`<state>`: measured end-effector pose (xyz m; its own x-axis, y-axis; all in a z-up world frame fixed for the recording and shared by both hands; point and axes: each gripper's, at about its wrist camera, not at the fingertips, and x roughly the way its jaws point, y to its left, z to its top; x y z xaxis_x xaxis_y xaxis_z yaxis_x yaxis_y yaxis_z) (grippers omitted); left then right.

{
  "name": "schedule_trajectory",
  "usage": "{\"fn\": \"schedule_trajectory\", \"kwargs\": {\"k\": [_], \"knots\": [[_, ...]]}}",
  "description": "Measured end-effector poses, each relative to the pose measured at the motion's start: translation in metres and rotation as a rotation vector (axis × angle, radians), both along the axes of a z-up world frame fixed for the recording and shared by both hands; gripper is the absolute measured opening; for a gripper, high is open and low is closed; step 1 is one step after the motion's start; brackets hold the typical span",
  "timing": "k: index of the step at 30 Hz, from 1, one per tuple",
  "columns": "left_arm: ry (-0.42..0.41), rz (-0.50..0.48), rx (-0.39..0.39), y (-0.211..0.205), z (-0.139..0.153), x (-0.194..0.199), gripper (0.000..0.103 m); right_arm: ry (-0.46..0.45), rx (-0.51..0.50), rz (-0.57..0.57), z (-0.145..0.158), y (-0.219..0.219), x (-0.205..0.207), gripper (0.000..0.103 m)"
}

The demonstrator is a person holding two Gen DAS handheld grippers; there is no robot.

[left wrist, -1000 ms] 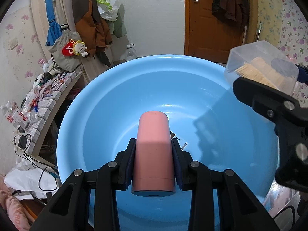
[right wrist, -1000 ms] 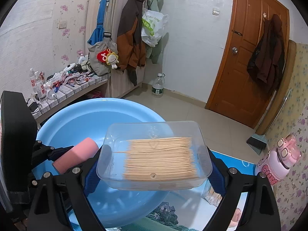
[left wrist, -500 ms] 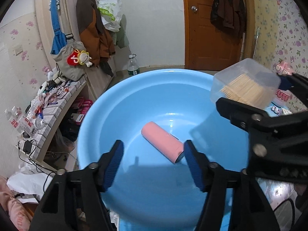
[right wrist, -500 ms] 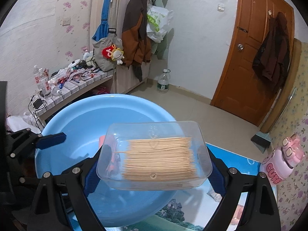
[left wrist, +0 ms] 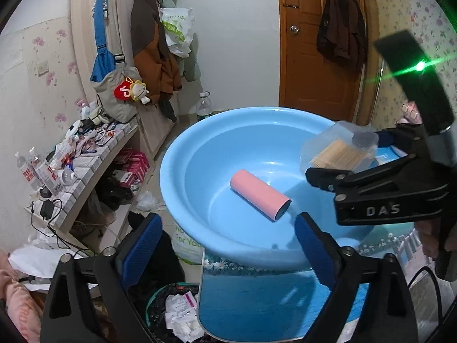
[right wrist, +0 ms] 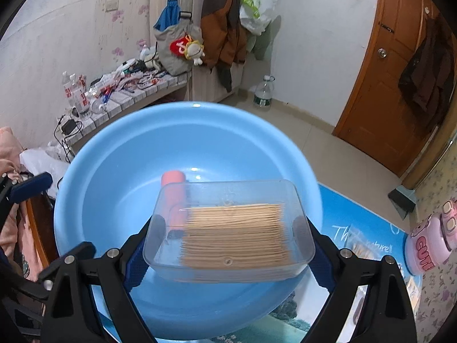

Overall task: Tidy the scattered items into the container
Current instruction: 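Open the left gripper to drop the roller while the right gripper releases the skewer box into the basin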

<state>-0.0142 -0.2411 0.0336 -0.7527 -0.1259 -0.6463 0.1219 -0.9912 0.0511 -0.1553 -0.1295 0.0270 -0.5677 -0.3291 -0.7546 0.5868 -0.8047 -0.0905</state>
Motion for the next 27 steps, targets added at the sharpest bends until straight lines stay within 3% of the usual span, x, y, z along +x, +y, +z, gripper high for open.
{"fn": "schedule_trajectory", "kwargs": {"k": [8, 22, 27], "knots": [[0.028, -0.023, -0.012, 0.01, 0.005, 0.005, 0.098, -0.002, 0.036, 0.019, -0.002, -0.004, 0.0, 0.093], [0.025, -0.009, -0.01, 0.005, 0.005, 0.003, 0.098, -0.035, -0.012, 0.001, 0.002, -0.003, -0.003, 0.093], [0.029, -0.007, -0.014, 0.007, 0.006, 0.003, 0.098, -0.02, -0.033, 0.0, 0.008, 0.0, 0.0, 0.099]]}}
